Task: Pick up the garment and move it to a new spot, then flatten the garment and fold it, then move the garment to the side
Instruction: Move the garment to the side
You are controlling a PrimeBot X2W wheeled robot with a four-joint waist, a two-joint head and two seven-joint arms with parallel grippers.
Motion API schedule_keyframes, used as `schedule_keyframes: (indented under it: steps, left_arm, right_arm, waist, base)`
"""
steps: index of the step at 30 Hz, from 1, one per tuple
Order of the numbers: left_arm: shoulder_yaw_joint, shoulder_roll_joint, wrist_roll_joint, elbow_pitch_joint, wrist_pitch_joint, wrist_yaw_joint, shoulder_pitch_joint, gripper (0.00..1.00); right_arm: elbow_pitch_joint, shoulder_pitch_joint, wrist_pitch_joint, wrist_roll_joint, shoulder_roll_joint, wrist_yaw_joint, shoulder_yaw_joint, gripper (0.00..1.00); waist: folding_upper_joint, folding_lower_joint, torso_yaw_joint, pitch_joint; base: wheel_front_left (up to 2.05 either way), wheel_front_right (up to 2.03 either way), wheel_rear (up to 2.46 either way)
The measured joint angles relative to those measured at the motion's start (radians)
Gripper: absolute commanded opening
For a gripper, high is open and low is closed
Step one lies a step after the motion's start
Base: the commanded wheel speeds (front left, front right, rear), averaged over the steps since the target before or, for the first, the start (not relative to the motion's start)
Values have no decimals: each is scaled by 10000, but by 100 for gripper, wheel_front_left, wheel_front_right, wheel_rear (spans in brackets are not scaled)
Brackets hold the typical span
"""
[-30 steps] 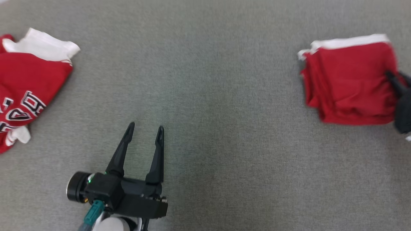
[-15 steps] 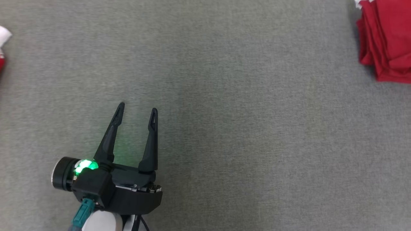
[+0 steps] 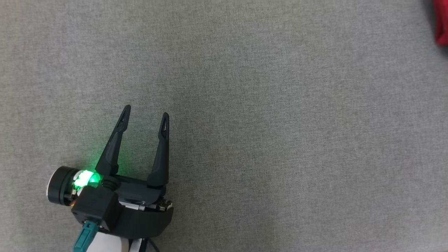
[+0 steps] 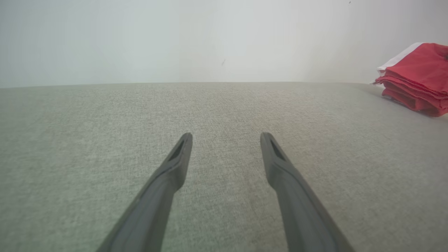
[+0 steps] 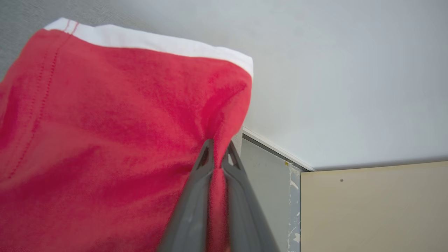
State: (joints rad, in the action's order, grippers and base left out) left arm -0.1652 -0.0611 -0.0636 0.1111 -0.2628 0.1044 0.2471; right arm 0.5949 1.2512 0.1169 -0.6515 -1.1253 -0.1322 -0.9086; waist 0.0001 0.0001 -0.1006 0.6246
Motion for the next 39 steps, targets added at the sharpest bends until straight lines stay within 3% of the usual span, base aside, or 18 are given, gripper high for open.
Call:
schedule_keyframes:
  steps: [7, 8, 9, 10, 11, 17, 24, 29, 34, 39]
  left_arm:
    - [61, -4, 63, 77, 0, 10, 2, 100]
    - [71, -2, 75, 79, 0, 10, 5, 100]
    - [73, -2, 81, 79, -2, 10, 7, 100]
    - [81, -2, 82, 75, -2, 10, 10, 100]
    - [92, -2, 81, 67, -2, 10, 12, 100]
    - [153, 4, 82, -27, -2, 12, 24, 100]
    - [268, 31, -63, -307, 0, -27, -87, 100]
    - [426, 61, -401, -506, 0, -169, -444, 100]
    - [763, 81, -614, -734, 0, -320, -1057, 100]
    - [1099, 90, -706, -899, 0, -326, -1666, 100]
  right_arm:
    - [667, 454, 159, -107, -33, 0, -307, 0]
    - [798, 456, 198, -165, -12, 0, -343, 8]
    - [963, 458, 240, -219, 25, 0, -370, 34]
    - [1072, 461, 207, -238, 48, 0, -401, 93]
    - [1187, 500, 82, -224, 67, 0, -414, 100]
    - [1726, 805, -522, -90, 370, 0, -512, 100]
    - [1776, 958, -2109, 88, 1070, 0, -430, 100]
    - [1908, 549, -3248, -132, 1860, 2, -63, 100]
    - [1885, -397, -3710, -232, 3009, 2, 502, 100]
    - [1350, -1688, -3783, 92, 3962, 2, 1904, 100]
  waist:
    - [0, -1, 16, 274]
    - [0, -1, 16, 296]
    - [0, -1, 18, 309]
    - [0, -1, 18, 315]
    - [0, -1, 16, 316]
    - [0, -1, 3, 216]
    - [0, -1, 30, -296]
    - [-1, -2, 147, -948]
    - [-1, -2, 309, -1772]
    - [-2, -3, 470, -2690]
  base:
    - [0, 0, 0]
    - [0, 0, 0]
    - [0, 0, 0]
    - [0, 0, 0]
    - [0, 0, 0]
    - [0, 0, 0]
    - [0, 0, 0]
    - [0, 0, 0]
    - [0, 0, 0]
    - [0, 0, 0]
